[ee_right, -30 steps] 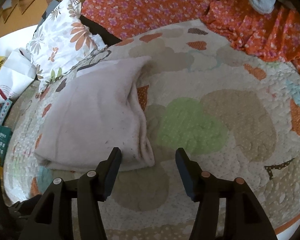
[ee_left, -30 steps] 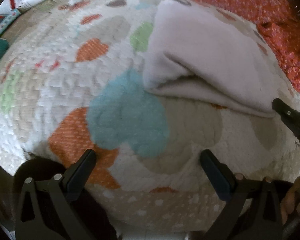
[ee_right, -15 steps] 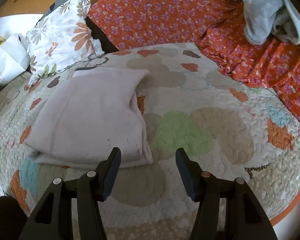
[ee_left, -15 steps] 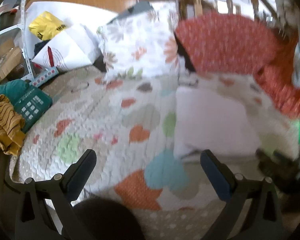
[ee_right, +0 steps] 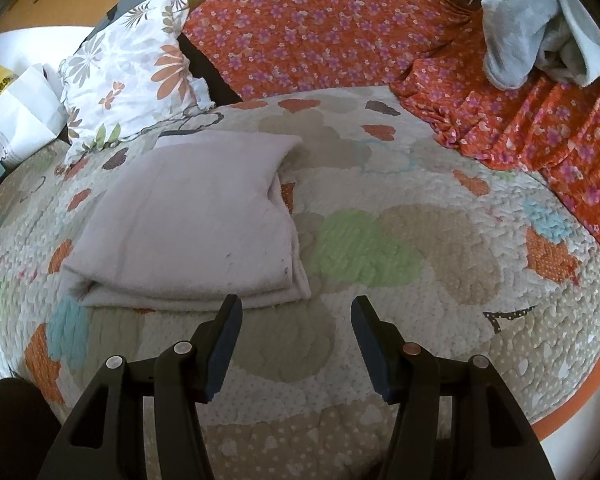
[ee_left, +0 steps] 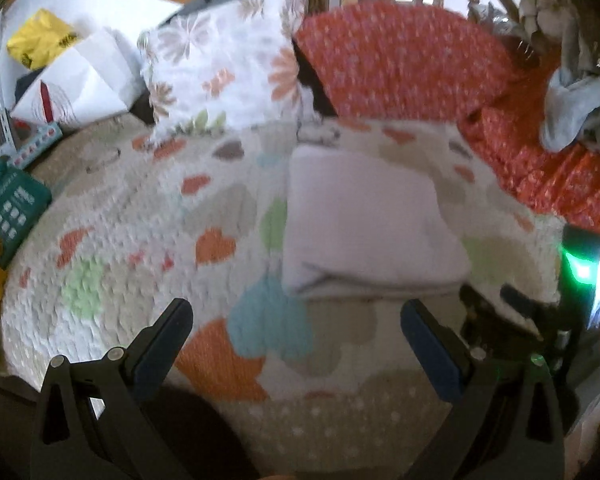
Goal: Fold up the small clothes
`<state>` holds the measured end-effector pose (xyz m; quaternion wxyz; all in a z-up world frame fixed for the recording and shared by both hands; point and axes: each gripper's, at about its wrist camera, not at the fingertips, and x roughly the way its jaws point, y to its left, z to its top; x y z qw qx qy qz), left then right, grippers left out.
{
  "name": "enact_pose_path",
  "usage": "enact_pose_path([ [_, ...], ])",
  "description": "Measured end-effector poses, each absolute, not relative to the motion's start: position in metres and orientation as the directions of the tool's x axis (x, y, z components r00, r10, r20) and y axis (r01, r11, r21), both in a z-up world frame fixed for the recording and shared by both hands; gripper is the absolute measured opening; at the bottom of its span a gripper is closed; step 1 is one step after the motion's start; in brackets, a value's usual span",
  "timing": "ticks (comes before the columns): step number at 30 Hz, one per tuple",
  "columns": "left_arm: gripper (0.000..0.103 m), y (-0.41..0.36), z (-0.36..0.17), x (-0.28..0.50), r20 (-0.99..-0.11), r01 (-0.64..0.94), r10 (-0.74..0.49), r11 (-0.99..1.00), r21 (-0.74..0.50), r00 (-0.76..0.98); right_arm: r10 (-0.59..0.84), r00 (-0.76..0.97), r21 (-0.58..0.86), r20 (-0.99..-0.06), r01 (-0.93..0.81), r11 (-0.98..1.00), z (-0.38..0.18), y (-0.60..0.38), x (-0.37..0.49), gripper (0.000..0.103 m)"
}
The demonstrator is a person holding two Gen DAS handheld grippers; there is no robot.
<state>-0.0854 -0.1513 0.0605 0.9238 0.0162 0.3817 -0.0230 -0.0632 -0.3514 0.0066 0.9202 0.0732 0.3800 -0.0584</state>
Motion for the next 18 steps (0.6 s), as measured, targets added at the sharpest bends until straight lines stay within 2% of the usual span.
enact_pose_path([
  [4, 0.103, -0.15, 0.052, -0.083, -0.745, 0.03, -0.011, 0.999, 0.012, 0.667, -0.054, 0.705, 0.071, -0.707, 0.147, 0.987, 0.006, -0.346, -0.064, 0.063],
  [18, 0.103, -0.145, 0.038, -0.083, -0.795, 0.027, -0.043, 0.999, -0.033, 0.605, -0.057, 0.702, 0.039, -0.71, 0.12, 0.992, 0.004, -0.338, -0.065, 0.065],
])
